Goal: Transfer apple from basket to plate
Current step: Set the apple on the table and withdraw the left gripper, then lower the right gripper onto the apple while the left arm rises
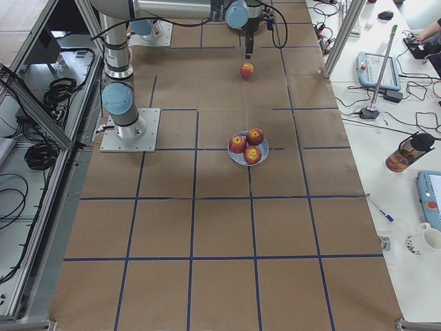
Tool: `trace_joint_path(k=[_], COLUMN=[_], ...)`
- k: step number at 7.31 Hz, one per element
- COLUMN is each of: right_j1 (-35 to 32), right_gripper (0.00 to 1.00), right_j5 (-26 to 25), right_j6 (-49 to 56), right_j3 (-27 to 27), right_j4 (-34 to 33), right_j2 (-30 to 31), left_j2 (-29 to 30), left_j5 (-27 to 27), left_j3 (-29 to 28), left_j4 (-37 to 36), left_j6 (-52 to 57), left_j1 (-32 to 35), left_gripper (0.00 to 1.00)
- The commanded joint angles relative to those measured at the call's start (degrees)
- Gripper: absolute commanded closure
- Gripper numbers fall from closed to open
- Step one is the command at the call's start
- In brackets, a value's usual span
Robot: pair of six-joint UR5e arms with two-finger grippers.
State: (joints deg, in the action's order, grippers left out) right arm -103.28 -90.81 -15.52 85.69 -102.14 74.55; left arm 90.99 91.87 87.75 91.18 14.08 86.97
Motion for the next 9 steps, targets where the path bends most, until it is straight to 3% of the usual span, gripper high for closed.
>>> trace_joint_path(k=[1, 5, 9], right_j1=[-6.29, -9.21, -9.13], right_gripper=[0.0, 0.0, 0.0], right_j5=[0.02, -0.25, -0.16], right_j6=[-6.27, -10.42, -9.97], right_j3=[-1.13, -0.35, 4.04], right_j4=[-9.96, -22.21, -22.4], right_j2=[-8.95, -20.04, -20.23], left_j2=[-2.38, -1.95, -1.69], left_j5=[-0.12, -1.87, -2.14], left_j3=[-0.21, 1.28, 1.46], left_j4=[1.19, 1.19, 0.93], left_j6=[0.87, 0.33, 0.33], left_j1=[-1.37, 1.78, 3.55], left_gripper=[0.01, 0.01, 0.01])
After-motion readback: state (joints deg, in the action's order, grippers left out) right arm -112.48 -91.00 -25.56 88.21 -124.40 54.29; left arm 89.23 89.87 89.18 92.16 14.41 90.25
